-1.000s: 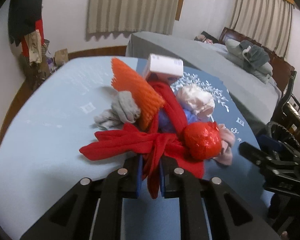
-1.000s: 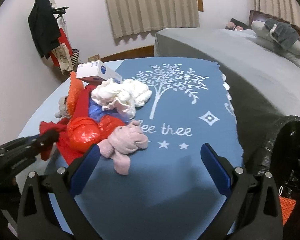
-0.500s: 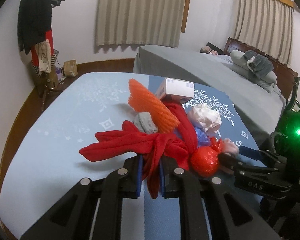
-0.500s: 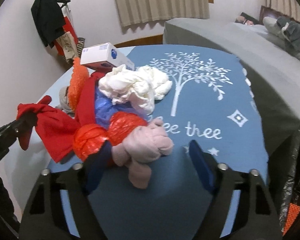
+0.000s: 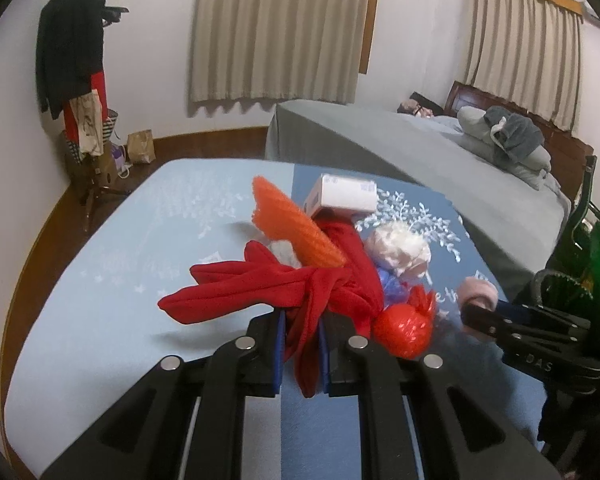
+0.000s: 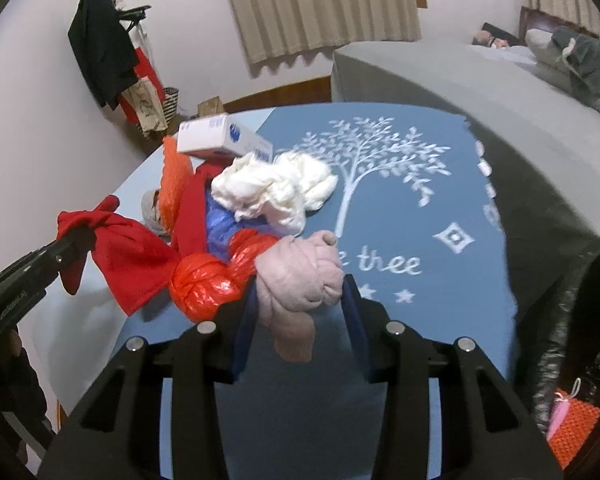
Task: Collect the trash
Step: 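Carry the red cloth and pink sock over the bin and release both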
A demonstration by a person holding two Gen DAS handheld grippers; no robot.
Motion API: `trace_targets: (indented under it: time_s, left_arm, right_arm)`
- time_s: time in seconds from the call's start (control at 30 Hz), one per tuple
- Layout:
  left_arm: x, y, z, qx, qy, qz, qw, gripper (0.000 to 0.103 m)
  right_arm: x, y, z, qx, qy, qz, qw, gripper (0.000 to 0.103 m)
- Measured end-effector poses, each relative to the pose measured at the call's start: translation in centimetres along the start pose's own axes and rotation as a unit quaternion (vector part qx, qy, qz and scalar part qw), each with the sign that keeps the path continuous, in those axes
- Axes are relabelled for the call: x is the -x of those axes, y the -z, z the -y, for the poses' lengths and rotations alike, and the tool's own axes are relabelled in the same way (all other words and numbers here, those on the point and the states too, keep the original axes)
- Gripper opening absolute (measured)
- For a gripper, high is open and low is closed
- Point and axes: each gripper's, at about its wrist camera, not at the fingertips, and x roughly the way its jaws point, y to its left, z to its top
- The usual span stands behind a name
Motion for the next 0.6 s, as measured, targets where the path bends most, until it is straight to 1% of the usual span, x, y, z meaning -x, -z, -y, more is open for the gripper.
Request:
trace_targets:
  time_s: [0.13,0.23,0.4,0.6]
  left_arm:
    - [1.3,-1.0,0.8,-0.002,0.012,0.017,0.9998,0.014]
    - [2.5,-1.9,2.1,-0.01,0.025,0.032,0.9991,0.014]
    - [3.8,-2.9,5.2,-0.031,0.06,0.048,0.9965,0.014]
    - [4.1,-3.1,9.3,-0.054,0.1,0.051,0.9921,0.014]
  right_arm:
    - [1.8,-0.2,0.9,-0.011,0.007,0.016,1.0,0.04]
    - [3.5,-0.5,1.8,-0.017,0.013,0.034,0.999,0.04]
    - [6.5,-0.8,2.8,-0.018,0.034,0.061,0.997,0.04]
    - [10.3,-0.6,4.8,-0.025,0.062,0.09,0.994,0.04]
